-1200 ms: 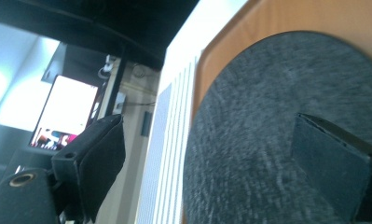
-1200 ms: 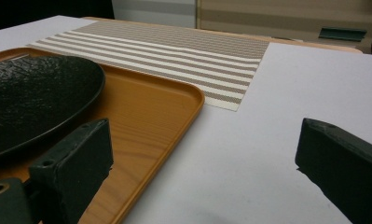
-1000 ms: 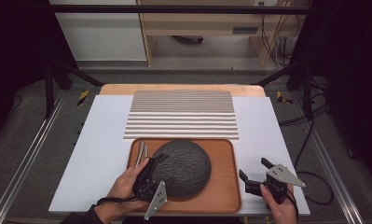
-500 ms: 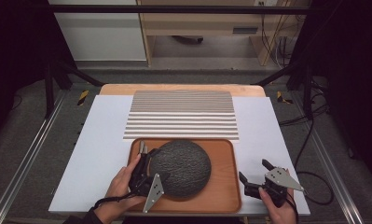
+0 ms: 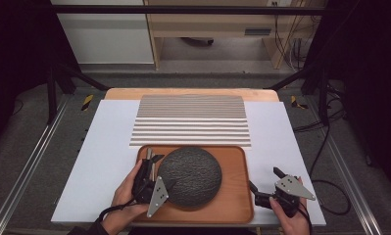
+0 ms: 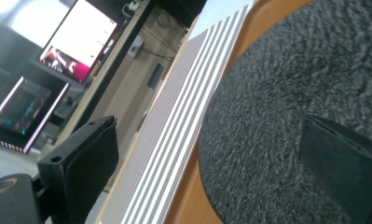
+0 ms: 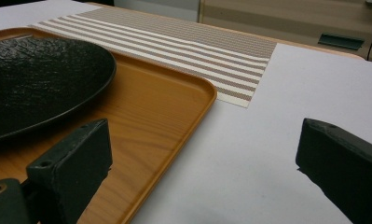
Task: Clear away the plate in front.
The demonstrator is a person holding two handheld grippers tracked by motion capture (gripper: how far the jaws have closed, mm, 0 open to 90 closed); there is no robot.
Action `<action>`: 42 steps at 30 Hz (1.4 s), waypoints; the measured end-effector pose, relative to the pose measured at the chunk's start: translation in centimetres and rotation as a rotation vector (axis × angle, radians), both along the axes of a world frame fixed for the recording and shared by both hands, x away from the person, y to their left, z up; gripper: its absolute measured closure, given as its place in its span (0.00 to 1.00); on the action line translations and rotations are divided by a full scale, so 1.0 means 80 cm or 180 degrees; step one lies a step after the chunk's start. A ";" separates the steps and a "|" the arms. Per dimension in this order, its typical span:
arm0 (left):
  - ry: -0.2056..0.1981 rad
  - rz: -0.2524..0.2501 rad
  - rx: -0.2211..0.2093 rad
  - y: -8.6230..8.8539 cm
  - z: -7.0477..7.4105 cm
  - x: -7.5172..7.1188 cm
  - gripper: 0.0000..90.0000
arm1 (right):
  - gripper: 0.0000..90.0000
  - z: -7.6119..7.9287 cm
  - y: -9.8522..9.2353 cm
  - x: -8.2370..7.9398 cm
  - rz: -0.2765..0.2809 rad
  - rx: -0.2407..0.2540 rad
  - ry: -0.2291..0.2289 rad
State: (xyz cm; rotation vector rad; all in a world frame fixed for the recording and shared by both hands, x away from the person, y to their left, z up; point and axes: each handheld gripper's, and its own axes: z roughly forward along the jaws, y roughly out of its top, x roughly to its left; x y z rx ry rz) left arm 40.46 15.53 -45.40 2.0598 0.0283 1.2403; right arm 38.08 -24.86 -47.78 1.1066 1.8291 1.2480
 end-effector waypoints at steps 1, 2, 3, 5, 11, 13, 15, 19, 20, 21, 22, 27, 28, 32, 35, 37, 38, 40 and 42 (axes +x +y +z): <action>0.0023 0.0010 -0.0042 0.002 0.001 0.001 0.05 | 0.04 0.000 0.000 0.000 0.0000 0.0000 0.0000; 0.0037 0.0032 -0.0079 0.004 0.002 0.002 0.05 | 0.04 0.000 -0.001 0.000 -0.0007 0.0003 0.0007; 0.0038 0.0062 -0.0092 0.005 0.003 0.003 0.05 | 0.04 0.000 -0.001 0.000 -0.0008 0.0004 0.0008; 0.0062 0.0104 -0.0141 0.009 0.003 0.005 0.05 | 0.04 0.000 -0.001 0.000 -0.0008 0.0007 0.0005; 0.0152 0.0166 -0.0215 0.020 0.004 0.009 0.06 | 0.04 -0.001 0.000 0.000 -0.0006 -0.0005 0.0011; 0.0146 0.0199 -0.0228 0.023 0.005 0.009 0.06 | 0.04 -0.001 0.000 0.000 -0.0015 -0.0002 0.0012; 0.0155 0.0227 -0.0268 0.026 0.006 0.009 0.06 | 0.04 -0.001 0.000 0.000 -0.0014 -0.0001 0.0011; 0.0207 0.0289 -0.0360 0.033 0.008 0.011 0.05 | 0.04 -0.001 0.000 0.000 -0.0008 -0.0006 0.0017; 0.0207 0.0291 -0.0384 0.035 0.008 0.011 0.05 | 0.04 -0.001 0.000 0.000 -0.0009 -0.0006 0.0018; 0.0210 0.0303 -0.0403 0.036 0.008 0.011 0.04 | 0.04 -0.001 0.000 0.000 -0.0010 -0.0001 0.0017; 0.0212 0.0318 -0.0417 0.038 0.009 0.011 0.04 | 0.04 -0.001 0.000 0.000 -0.0009 -0.0001 0.0016; 0.0178 0.0376 -0.0427 0.046 0.012 0.009 0.04 | 0.04 -0.001 0.000 0.000 -0.0008 -0.0007 0.0013; 0.0178 0.0390 -0.0431 0.049 0.013 0.009 0.04 | 0.04 -0.001 0.000 0.000 -0.0008 -0.0008 0.0014; 0.0151 0.0456 -0.0472 0.059 0.016 0.008 0.04 | 0.04 -0.001 0.000 0.000 -0.0008 -0.0009 0.0012; 0.0181 0.0532 -0.0582 0.070 0.019 0.009 0.04 | 0.04 -0.001 0.000 0.000 -0.0010 -0.0009 0.0012; 0.0191 0.0587 -0.0624 0.076 0.020 0.009 0.04 | 0.04 -0.001 0.001 0.001 -0.0003 -0.0012 0.0012; 0.0193 0.0608 -0.0640 0.079 0.021 0.009 0.04 | 0.04 -0.001 0.001 0.001 -0.0002 -0.0015 0.0010; 0.0195 0.0645 -0.0679 0.085 0.022 0.009 0.04 | 0.04 -0.001 0.001 0.000 -0.0006 -0.0012 0.0008; 0.0200 0.0673 -0.0711 0.090 0.022 0.009 0.04 | 0.04 0.000 0.000 0.000 -0.0007 -0.0008 0.0002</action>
